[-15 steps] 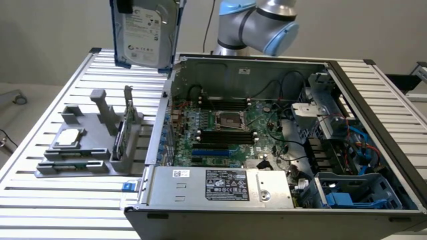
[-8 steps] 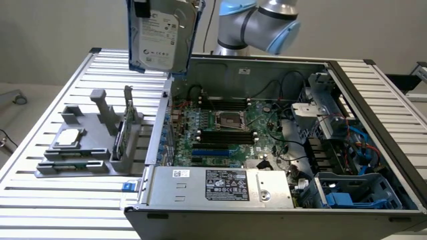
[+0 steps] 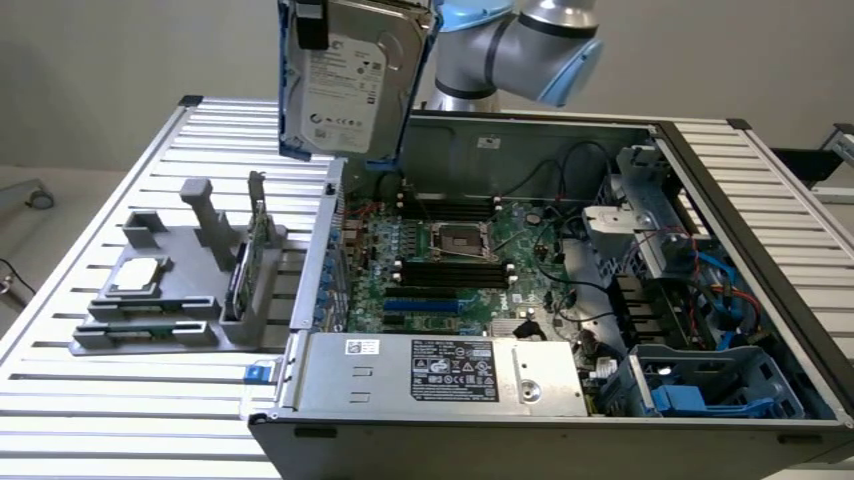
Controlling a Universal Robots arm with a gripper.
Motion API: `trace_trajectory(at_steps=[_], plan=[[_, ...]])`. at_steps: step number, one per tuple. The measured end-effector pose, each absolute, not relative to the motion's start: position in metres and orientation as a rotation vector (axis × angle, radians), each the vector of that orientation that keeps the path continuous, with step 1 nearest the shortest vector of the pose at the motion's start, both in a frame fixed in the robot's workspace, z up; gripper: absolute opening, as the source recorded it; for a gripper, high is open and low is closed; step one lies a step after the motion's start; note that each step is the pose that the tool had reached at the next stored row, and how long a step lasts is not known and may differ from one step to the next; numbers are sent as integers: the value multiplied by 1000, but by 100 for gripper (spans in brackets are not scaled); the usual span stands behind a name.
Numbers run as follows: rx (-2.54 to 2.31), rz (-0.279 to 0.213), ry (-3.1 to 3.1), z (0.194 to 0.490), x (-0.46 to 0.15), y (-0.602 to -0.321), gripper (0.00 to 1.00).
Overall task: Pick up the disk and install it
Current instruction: 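Pick up the disk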
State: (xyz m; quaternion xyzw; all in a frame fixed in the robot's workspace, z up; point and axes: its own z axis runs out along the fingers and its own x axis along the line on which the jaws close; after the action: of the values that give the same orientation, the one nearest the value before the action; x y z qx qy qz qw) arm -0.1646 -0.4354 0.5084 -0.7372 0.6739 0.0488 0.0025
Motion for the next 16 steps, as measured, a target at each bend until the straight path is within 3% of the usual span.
trace_trajectory(at_steps=[16], plan=[[-2312, 153, 2113, 508, -104, -462, 33]])
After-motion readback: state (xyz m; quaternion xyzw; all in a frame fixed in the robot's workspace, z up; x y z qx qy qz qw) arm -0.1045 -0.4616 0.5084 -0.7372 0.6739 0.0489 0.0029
